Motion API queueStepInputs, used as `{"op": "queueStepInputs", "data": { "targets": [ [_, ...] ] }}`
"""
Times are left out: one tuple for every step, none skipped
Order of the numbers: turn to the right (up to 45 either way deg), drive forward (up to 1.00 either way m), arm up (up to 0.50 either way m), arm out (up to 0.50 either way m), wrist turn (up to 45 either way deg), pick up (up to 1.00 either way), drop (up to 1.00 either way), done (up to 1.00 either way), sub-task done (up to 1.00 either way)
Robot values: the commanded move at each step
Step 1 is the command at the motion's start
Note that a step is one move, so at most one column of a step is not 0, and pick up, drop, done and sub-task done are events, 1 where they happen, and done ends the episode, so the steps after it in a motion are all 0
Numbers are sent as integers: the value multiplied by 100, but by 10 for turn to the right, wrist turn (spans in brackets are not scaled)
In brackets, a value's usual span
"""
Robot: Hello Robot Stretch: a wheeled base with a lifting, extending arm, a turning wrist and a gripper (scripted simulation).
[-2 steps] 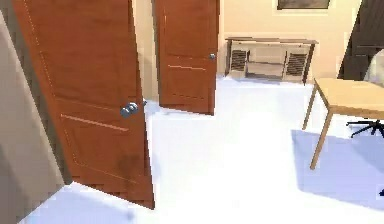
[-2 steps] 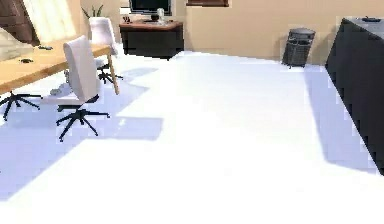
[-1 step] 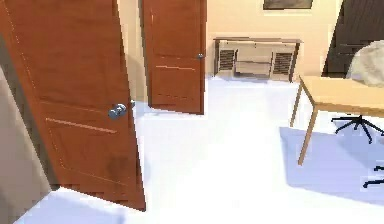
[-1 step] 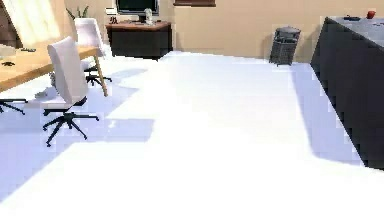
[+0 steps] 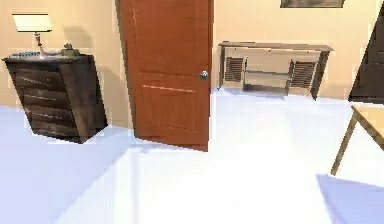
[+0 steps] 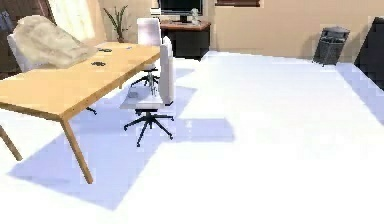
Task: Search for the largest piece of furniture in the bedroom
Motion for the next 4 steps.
{"op": "queueStepInputs", "data": {
  "targets": [
    [90,0,0,0,0,0,0,0,0],
    [0,80,0,0,0,0,0,0,0],
    [-450,0,0,0,0,0,0,0,0],
    [-360,0,0,0,0,0,0,0,0]
  ]
}}
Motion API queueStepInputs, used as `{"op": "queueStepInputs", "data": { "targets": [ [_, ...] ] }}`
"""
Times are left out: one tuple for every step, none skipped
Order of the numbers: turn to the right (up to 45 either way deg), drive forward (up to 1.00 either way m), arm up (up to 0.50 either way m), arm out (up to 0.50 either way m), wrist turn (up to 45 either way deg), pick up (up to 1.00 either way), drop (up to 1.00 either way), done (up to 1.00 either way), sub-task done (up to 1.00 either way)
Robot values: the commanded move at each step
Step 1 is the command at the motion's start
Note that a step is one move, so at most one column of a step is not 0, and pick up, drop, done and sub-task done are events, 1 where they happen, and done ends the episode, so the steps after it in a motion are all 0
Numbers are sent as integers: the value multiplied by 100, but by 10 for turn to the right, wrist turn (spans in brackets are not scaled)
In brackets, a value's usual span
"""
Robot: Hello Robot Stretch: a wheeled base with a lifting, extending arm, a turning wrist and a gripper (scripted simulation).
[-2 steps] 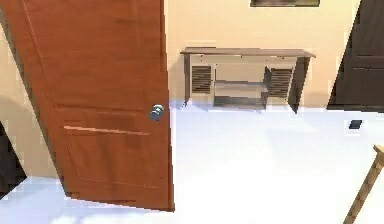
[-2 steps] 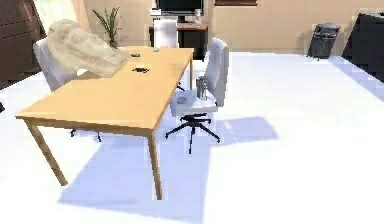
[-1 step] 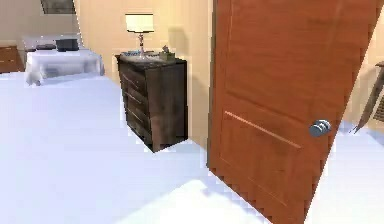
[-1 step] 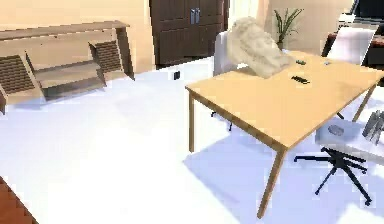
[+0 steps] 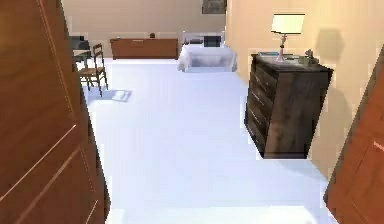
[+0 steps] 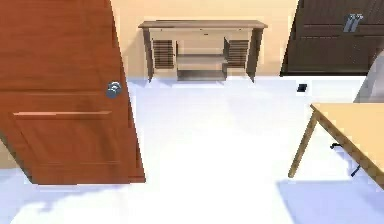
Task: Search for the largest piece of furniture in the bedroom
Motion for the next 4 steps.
{"op": "queueStepInputs", "data": {
  "targets": [
    [0,100,0,0,0,0,0,0,0],
    [0,80,0,0,0,0,0,0,0],
    [-330,0,0,0,0,0,0,0,0],
    [0,100,0,0,0,0,0,0,0]
  ]
}}
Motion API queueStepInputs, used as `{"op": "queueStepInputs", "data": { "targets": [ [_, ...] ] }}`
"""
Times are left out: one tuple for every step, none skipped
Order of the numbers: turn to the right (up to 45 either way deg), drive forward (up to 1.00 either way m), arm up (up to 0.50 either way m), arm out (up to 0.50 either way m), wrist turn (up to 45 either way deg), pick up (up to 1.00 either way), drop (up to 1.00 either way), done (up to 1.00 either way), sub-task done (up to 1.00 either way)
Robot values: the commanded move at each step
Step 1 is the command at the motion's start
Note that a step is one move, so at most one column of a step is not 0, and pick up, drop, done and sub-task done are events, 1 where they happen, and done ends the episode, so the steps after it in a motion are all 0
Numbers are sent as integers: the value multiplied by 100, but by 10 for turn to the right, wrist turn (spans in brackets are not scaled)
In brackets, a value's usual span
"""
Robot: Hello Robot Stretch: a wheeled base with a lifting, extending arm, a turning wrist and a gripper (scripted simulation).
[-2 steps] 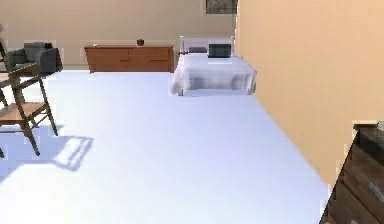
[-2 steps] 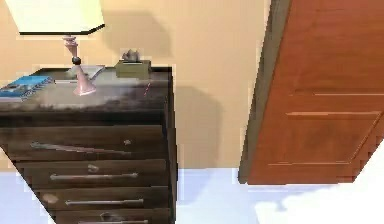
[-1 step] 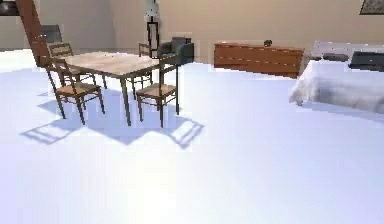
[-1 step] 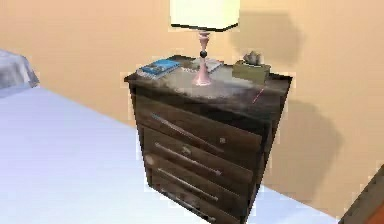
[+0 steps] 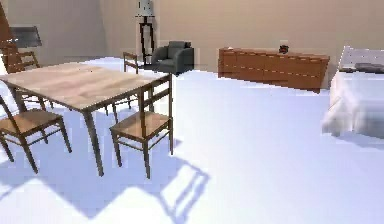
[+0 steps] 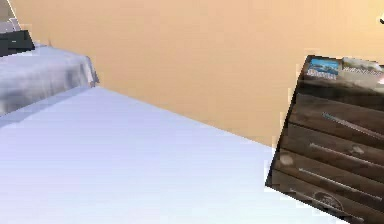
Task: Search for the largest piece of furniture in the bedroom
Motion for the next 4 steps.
{"op": "queueStepInputs", "data": {
  "targets": [
    [0,75,0,0,0,0,0,0,0],
    [-450,0,0,0,0,0,0,0,0],
    [-270,0,0,0,0,0,0,0,0],
    [0,80,0,0,0,0,0,0,0]
  ]
}}
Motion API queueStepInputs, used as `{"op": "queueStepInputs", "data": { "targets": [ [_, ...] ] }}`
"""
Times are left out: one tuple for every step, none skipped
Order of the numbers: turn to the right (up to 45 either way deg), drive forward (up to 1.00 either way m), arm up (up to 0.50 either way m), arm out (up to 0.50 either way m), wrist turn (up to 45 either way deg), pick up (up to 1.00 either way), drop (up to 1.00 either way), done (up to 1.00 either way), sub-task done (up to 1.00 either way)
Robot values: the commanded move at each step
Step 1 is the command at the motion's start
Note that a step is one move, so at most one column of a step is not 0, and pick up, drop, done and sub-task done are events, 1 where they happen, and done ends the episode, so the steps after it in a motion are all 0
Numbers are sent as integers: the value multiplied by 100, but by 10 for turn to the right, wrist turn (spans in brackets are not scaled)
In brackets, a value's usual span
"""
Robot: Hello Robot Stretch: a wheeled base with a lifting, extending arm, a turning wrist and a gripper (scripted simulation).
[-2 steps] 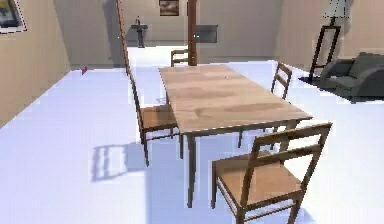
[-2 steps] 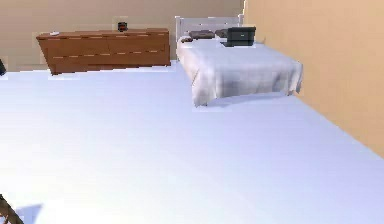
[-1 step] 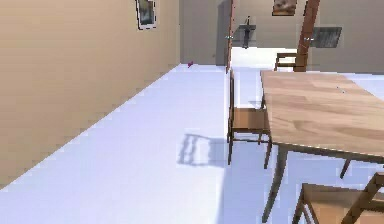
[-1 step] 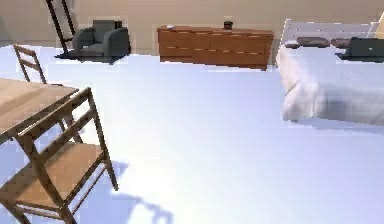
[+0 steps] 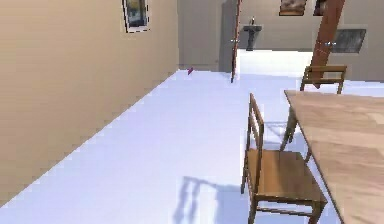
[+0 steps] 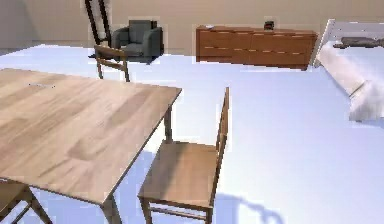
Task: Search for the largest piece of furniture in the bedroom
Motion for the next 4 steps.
{"op": "queueStepInputs", "data": {
  "targets": [
    [450,0,0,0,0,0,0,0,0],
    [450,0,0,0,0,0,0,0,0],
    [450,0,0,0,0,0,0,0,0],
    [300,0,0,0,0,0,0,0,0]
  ]
}}
